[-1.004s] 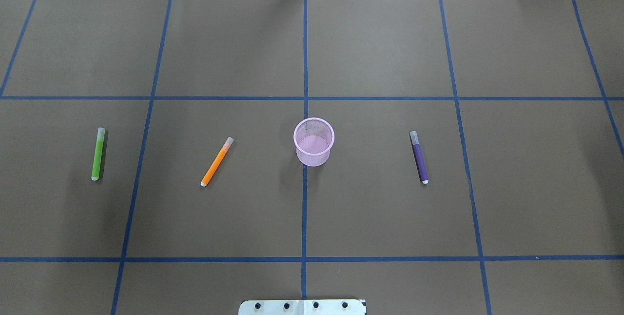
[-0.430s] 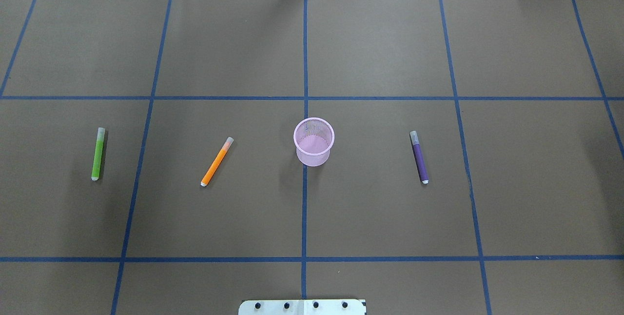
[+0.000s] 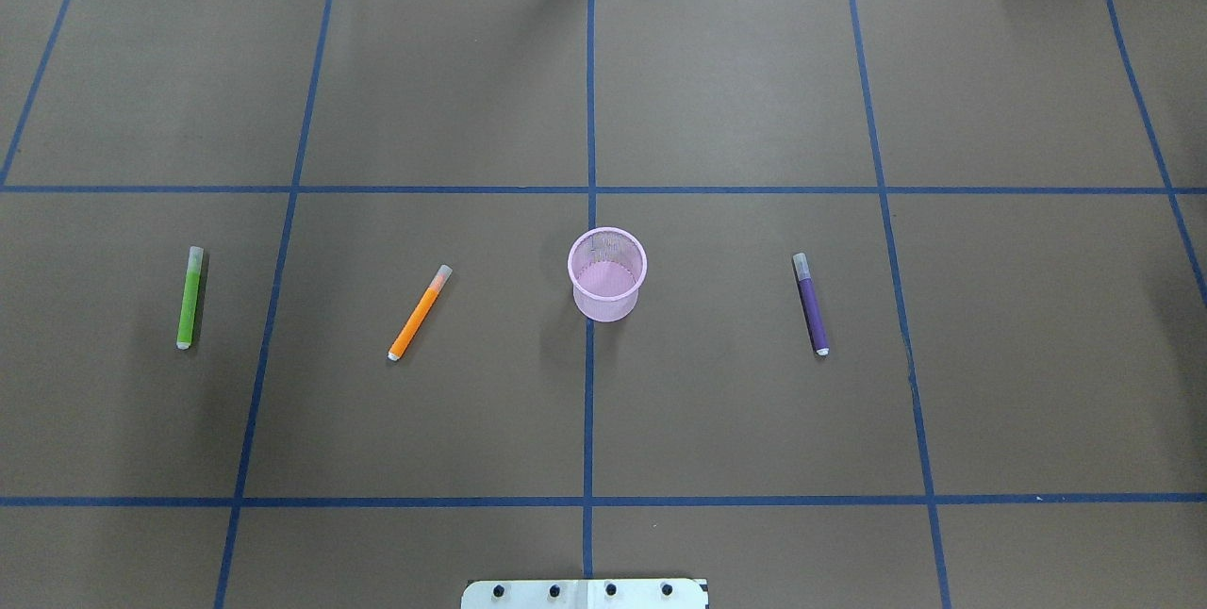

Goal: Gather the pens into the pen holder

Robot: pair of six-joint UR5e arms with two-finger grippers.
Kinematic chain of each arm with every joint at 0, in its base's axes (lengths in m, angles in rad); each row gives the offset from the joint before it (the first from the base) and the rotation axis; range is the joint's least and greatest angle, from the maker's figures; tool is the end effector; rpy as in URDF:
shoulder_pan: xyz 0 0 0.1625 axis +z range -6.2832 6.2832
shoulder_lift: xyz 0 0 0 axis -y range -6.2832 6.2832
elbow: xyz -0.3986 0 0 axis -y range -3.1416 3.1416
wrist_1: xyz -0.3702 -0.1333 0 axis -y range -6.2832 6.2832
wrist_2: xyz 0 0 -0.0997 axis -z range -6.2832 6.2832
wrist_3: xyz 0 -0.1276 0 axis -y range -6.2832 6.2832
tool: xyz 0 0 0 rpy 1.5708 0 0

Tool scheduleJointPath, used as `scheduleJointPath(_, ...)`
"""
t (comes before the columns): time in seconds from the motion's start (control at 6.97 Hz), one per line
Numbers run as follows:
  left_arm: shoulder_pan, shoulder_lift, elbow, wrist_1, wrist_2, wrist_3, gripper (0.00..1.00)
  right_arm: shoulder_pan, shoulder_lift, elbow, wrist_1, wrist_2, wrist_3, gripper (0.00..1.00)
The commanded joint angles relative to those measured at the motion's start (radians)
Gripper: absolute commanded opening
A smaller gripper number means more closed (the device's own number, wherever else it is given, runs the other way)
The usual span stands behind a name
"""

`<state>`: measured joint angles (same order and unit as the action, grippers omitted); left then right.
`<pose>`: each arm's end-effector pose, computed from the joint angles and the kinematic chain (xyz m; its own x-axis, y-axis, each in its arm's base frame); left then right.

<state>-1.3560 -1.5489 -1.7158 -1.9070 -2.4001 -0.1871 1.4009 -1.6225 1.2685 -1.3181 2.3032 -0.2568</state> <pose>0.0653 -0.4834 0.5486 0.6154 0.2924 -0.7320 -0.0779 0.9467 0.3126 -0.0231 -0.4184 0.7934 0.6772 -0.3062 0.6691 0.3517 0.9334 0.0711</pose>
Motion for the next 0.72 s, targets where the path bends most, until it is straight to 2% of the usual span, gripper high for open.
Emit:
scheduleJointPath(0.0, 0.0, 0.0, -0.001, -0.001, 0.001, 0.0, 1.0, -0.002, 0.013, -0.037, 0.0, -0.002, -0.006, 0.74)
scheduleJointPath(0.57, 0.0, 0.0, 0.001, -0.006, 0.001, 0.0, 1.0, -0.01, 0.026, -0.061, 0.0, -0.002, -0.004, 0.63)
